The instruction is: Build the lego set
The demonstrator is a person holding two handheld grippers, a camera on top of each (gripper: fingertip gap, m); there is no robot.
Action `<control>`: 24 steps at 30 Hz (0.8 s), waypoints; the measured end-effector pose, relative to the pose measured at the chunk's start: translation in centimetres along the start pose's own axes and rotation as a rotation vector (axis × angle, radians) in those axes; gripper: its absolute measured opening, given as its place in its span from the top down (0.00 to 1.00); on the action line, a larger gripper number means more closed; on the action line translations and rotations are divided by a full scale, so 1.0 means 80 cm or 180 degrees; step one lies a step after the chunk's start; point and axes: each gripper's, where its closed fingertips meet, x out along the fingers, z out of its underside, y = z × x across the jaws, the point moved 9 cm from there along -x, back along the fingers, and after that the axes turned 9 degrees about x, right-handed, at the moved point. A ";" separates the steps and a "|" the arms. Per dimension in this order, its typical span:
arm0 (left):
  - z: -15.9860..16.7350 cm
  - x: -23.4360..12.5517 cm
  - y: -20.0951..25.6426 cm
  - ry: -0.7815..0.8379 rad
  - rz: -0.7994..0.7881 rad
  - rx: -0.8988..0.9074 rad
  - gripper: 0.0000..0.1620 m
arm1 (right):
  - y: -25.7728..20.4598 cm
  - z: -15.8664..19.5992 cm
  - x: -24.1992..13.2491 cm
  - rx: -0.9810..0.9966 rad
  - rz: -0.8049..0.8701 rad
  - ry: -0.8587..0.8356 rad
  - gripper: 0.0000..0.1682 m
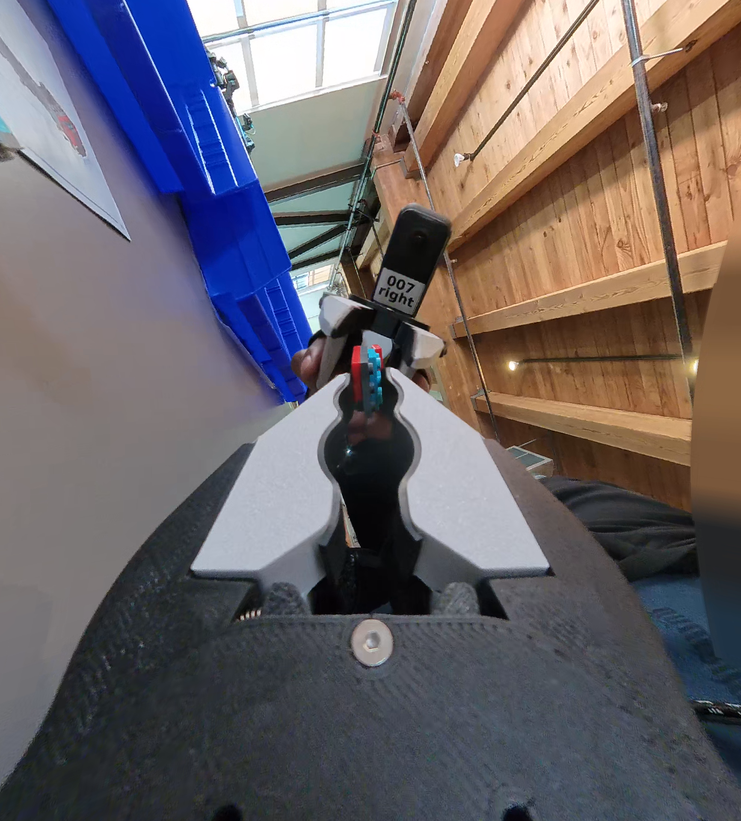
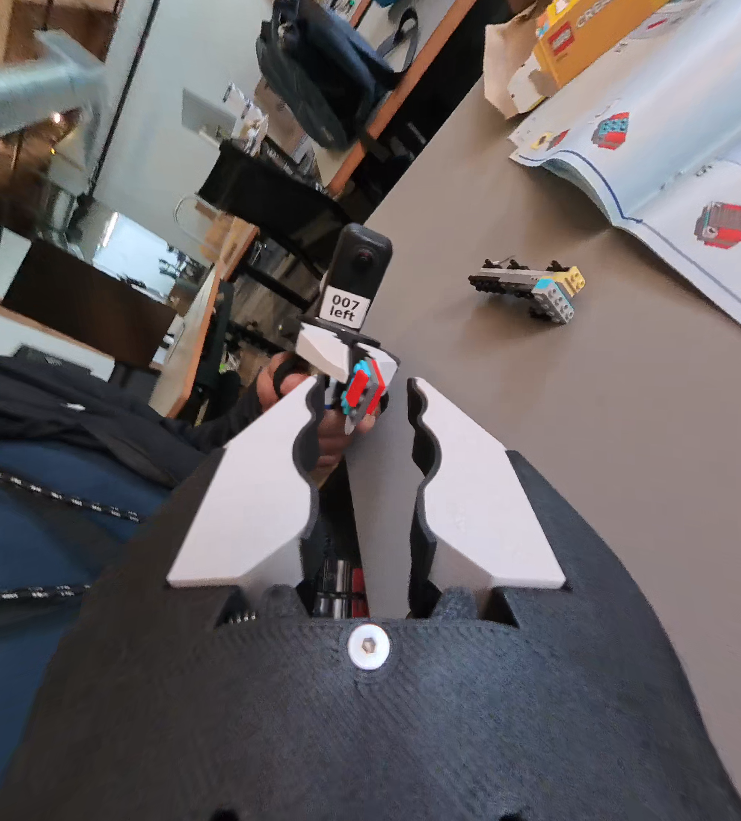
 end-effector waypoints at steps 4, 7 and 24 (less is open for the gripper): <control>0.000 0.001 0.004 -0.0016 0.0029 0.0075 0.93 | 0.007 0.002 0.000 0.0164 0.0016 0.0059 0.78; -0.001 0.002 0.007 -0.0025 0.0030 0.0150 0.93 | 0.004 0.004 0.003 0.0193 -0.0093 0.0051 0.80; -0.003 0.004 0.014 -0.0002 0.0103 0.0414 0.93 | -0.007 0.005 0.004 0.0115 -0.0257 0.0149 0.93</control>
